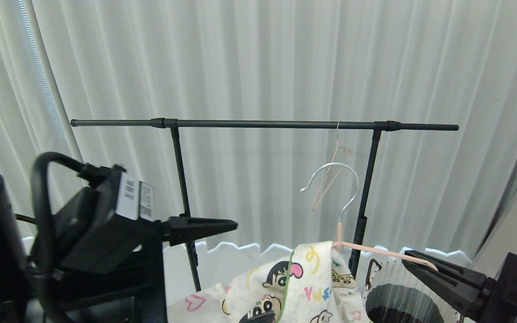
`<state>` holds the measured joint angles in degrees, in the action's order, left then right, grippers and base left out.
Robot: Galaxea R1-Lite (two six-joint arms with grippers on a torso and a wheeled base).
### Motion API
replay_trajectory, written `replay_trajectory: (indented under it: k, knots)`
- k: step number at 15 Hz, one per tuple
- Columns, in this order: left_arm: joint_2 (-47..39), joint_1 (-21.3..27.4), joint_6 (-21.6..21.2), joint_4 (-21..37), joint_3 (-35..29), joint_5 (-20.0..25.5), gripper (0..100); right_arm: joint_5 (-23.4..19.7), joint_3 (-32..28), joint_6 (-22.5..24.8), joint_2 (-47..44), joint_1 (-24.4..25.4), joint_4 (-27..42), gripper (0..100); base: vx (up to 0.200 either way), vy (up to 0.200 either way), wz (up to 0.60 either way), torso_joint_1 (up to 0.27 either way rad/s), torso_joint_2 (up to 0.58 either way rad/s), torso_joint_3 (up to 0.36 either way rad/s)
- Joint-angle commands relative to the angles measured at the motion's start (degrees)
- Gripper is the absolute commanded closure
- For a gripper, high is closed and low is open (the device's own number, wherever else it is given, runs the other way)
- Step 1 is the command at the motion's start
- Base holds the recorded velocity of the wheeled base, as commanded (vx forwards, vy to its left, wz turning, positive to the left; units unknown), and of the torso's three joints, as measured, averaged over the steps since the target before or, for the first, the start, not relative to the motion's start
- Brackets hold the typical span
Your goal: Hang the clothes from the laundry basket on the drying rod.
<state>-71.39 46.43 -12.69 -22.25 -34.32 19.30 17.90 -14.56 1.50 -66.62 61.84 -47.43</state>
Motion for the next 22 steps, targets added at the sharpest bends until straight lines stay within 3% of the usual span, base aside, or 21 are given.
replay_trajectory:
  k: [1,6,16,17,22]
  knots:
    - [-6.40,3.93,0.03,-0.08,-2.25,0.04,0,0.03,0.14,0.08,0.26,1.44,-0.03,100,0.000,0.000,0.00,0.000,0.00,0.000]
    - [-12.28,4.37,0.12,-0.08,-5.59,0.13,0,0.03,0.14,0.96,0.09,3.28,0.06,100,0.000,0.000,0.00,0.000,0.00,0.000]
    - [-12.28,5.25,0.12,-0.08,-2.60,0.21,0,0.03,-0.30,2.19,-0.18,3.72,-0.03,100,0.000,0.000,0.00,0.000,0.00,0.000]
    - [-12.37,5.51,0.12,-0.08,-2.60,0.74,100,0.03,-0.30,2.19,-0.09,3.72,-0.12,100,0.000,0.000,0.00,0.000,0.00,0.000]
    - [-12.72,5.60,0.12,-0.08,-2.69,0.92,100,0.03,-0.39,2.46,0.09,3.72,-0.20,100,0.000,0.000,0.00,0.000,0.00,0.000]
